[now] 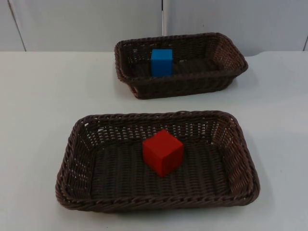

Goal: Pick up one cube with the left hand and place it into the upper basket. Pick up one cube with the right hand and place it into the lower basket.

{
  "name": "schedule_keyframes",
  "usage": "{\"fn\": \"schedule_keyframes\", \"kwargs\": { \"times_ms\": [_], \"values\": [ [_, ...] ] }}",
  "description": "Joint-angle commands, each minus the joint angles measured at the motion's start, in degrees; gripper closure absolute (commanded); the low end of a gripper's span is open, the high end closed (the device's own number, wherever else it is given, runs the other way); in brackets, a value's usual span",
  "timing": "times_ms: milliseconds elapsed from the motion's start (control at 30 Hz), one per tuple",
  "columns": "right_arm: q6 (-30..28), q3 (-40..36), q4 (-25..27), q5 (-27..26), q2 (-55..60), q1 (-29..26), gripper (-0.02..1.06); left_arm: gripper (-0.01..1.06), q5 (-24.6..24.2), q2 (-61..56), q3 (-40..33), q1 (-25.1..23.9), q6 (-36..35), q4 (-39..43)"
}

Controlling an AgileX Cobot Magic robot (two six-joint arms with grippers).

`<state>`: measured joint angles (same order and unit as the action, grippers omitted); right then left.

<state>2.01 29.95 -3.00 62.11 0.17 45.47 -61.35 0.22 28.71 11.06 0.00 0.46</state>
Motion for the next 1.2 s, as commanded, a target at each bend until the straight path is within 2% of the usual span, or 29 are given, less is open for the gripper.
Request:
{"fn": "schedule_keyframes", "kwargs": {
  "times_ms": [0,433,900,1033,1167],
  "values": [
    [0.1,-0.4,-0.1,-0.4,-0.2,-0.3,-0.01,0.0,-0.2,-0.2,-0.3,-2.2,0.0,0.2],
    [0.1,-0.4,-0.1,-0.4,-0.2,-0.3,-0.01,0.0,-0.2,-0.2,-0.3,-9.6,0.0,0.2],
    [0.1,-0.4,-0.1,-0.4,-0.2,-0.4,-0.01,0.0,-0.2,-0.2,-0.3,-9.8,0.0,0.2],
    [0.1,-0.4,-0.1,-0.4,-0.2,-2.7,-0.01,0.0,-0.2,-0.2,-0.3,-9.8,0.0,0.2],
    [0.1,-0.4,-0.1,-0.4,-0.2,-7.6,-0.01,0.0,-0.2,-0.2,-0.3,-9.8,0.0,0.2]
  ]
}}
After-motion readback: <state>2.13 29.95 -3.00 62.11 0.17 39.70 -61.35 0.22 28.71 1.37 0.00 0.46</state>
